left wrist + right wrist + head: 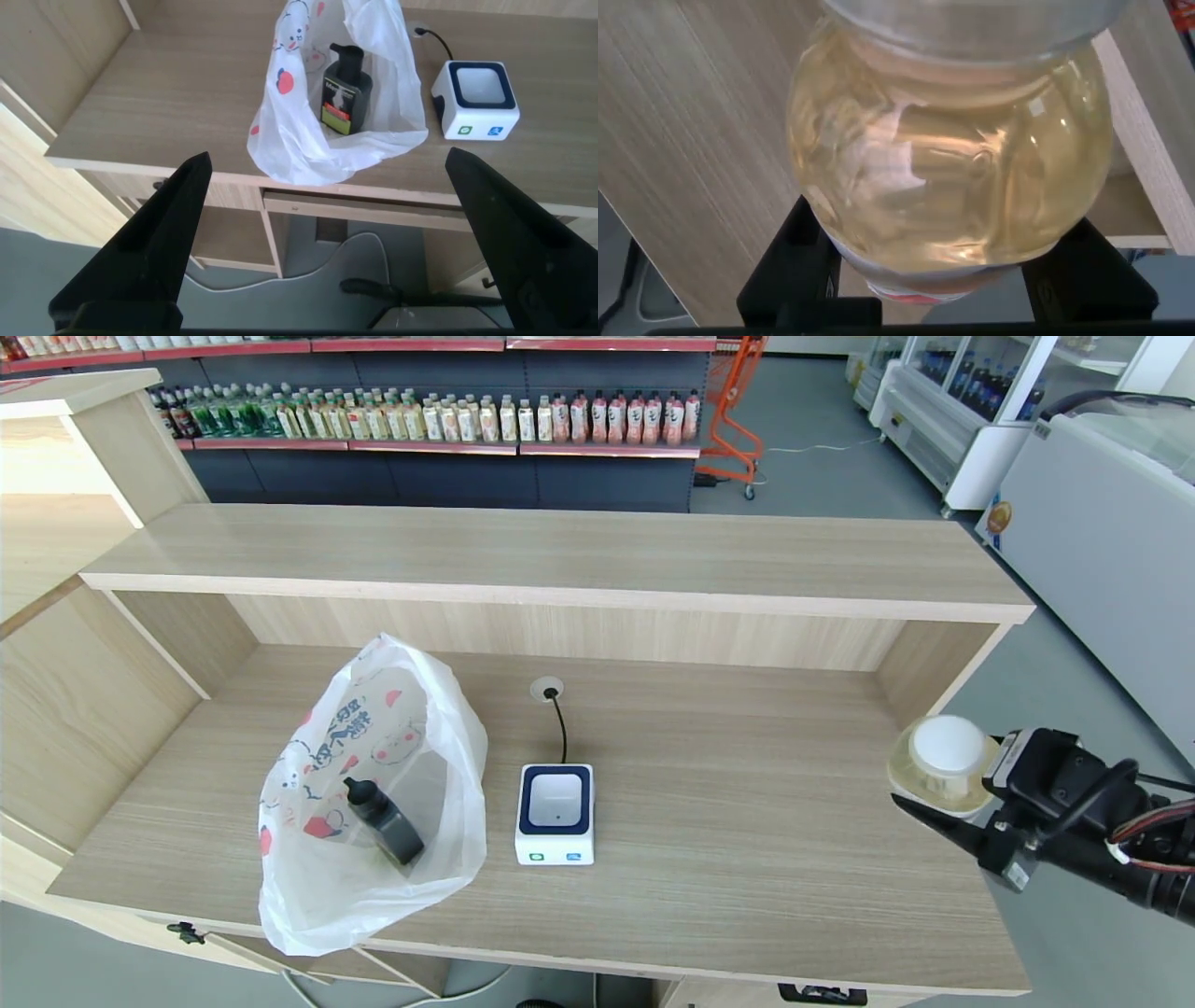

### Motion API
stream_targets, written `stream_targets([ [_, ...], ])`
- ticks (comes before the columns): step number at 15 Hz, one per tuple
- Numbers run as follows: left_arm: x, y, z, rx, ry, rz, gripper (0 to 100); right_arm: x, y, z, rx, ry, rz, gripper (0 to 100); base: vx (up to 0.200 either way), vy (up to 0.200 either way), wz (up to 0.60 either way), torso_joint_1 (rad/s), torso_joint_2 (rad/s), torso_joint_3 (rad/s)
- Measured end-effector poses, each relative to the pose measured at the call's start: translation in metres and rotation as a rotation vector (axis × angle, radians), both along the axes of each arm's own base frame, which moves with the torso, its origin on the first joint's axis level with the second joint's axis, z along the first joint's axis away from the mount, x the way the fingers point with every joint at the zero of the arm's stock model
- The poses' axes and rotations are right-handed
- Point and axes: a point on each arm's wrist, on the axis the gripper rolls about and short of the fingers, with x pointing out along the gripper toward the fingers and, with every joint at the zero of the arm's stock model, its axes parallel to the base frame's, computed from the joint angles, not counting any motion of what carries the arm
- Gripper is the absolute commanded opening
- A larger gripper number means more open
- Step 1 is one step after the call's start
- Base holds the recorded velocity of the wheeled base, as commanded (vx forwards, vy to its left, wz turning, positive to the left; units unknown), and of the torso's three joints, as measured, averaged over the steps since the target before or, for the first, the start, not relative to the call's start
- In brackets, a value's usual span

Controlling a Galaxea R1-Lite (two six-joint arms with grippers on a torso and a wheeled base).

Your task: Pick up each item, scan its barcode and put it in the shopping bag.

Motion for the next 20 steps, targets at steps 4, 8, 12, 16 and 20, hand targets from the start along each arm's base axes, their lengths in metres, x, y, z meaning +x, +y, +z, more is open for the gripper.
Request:
stream_targets([
  [4, 0.000, 0.000, 0.000, 0.000, 0.000, 0.000, 100, 0.014, 0.001, 0.012, -0.034, -0.060, 0.006, 0, 0.000, 0.000, 0.00, 0.000, 0.00, 0.000],
  [8, 0.000, 0.000, 0.000, 0.001, 0.000, 0.000, 100, 0.017, 0.002, 0.012, -0.032, -0.060, 0.009, 0, 0.000, 0.000, 0.00, 0.000, 0.00, 0.000],
  [12, 0.000, 0.000, 0.000, -0.001, 0.000, 0.000, 100, 0.016, 0.003, 0.012, -0.020, -0.053, 0.044, 0, 0.000, 0.200, 0.00, 0.002, 0.00, 0.002],
  [16, 0.000, 0.000, 0.000, -0.001, 0.000, 0.000, 100, 0.017, 0.005, 0.010, 0.016, -0.030, 0.086, 0, 0.000, 0.200, 0.00, 0.010, 0.00, 0.001],
  [20, 0.000, 0.000, 0.000, 0.001, 0.000, 0.000, 100, 0.021, 0.006, 0.005, 0.028, -0.001, 0.106, 0, 0.000, 0.200, 0.00, 0.000, 0.00, 0.001],
])
